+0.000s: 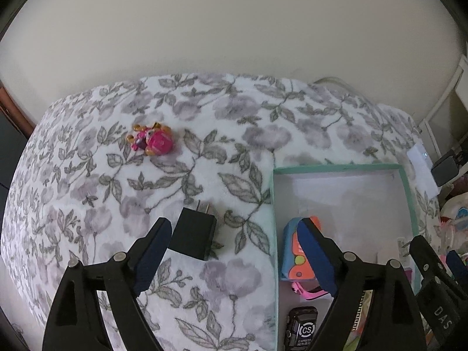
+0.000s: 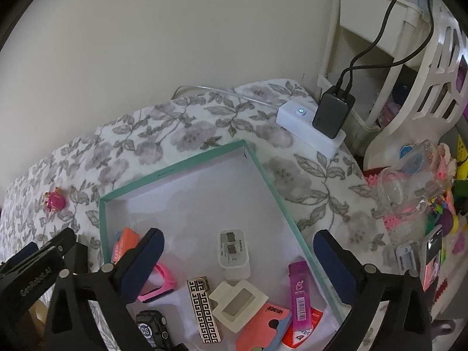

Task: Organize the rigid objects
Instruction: 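Move the left gripper toward the dog figurine while the right gripper approaches the black charger, then grasp the dog figurine with the left gripper while the right gripper grasps the black charger, then carry the dog figurine and black charger over the tray with both grippers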

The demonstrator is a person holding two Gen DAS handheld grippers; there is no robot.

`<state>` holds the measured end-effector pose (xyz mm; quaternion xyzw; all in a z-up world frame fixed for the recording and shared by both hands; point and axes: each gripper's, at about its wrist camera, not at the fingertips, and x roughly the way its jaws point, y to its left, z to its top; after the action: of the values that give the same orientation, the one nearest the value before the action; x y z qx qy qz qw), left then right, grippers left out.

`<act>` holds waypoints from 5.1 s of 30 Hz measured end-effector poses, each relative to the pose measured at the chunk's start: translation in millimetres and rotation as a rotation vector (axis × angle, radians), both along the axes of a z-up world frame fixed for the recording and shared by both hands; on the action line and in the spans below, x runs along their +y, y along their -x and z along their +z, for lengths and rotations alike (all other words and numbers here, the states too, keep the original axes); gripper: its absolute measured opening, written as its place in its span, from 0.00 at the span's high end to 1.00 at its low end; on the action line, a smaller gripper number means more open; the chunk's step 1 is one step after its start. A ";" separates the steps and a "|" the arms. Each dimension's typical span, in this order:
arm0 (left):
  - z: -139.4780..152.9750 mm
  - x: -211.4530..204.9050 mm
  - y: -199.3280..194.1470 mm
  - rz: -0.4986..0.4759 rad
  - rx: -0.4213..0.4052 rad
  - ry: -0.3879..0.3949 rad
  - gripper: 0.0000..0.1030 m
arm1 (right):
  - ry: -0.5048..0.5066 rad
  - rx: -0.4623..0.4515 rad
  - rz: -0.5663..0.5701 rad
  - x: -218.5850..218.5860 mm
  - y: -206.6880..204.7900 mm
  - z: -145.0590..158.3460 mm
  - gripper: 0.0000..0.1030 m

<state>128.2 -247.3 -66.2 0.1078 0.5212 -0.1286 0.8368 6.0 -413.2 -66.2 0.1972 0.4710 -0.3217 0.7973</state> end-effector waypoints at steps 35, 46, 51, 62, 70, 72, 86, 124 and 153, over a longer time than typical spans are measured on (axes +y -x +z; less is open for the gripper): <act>-1.9 180.1 -73.4 0.321 0.069 -0.045 0.14 | -0.039 -0.048 0.306 133.9 -79.1 -3.5 0.00; -5.6 223.6 -84.7 0.386 0.077 -0.039 0.14 | -0.074 -0.060 0.369 171.6 -103.5 -11.7 0.00; -17.5 233.6 -92.0 0.393 0.104 -0.034 0.14 | -0.099 -0.050 0.379 181.3 -113.7 -26.5 0.00; -34.6 232.1 -103.7 0.373 0.129 -0.014 0.14 | -0.107 -0.001 0.396 197.1 -135.4 -70.5 0.00; -50.0 226.7 -109.3 0.350 0.157 -0.005 0.14 | -0.112 0.006 0.371 192.4 -142.7 -85.2 0.16; -53.4 225.8 -110.5 0.349 0.161 -0.010 0.14 | -0.116 0.007 0.362 191.1 -144.3 -88.1 0.19; -63.3 203.4 -109.2 0.299 0.173 0.004 0.14 | -0.139 0.002 0.400 192.4 -147.9 -92.1 0.52; -71.0 95.8 -169.2 0.025 -0.035 0.132 0.14 | -0.155 -0.082 0.368 141.7 -181.5 -87.3 0.57; -67.4 113.1 -135.8 0.048 -0.020 0.216 0.20 | -0.180 -0.062 0.371 156.1 -159.1 -76.1 0.57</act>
<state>264.0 -134.2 -133.7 0.0058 0.4985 -0.1628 0.8515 165.1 -257.1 -142.3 0.1876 0.5013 -0.1198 0.8362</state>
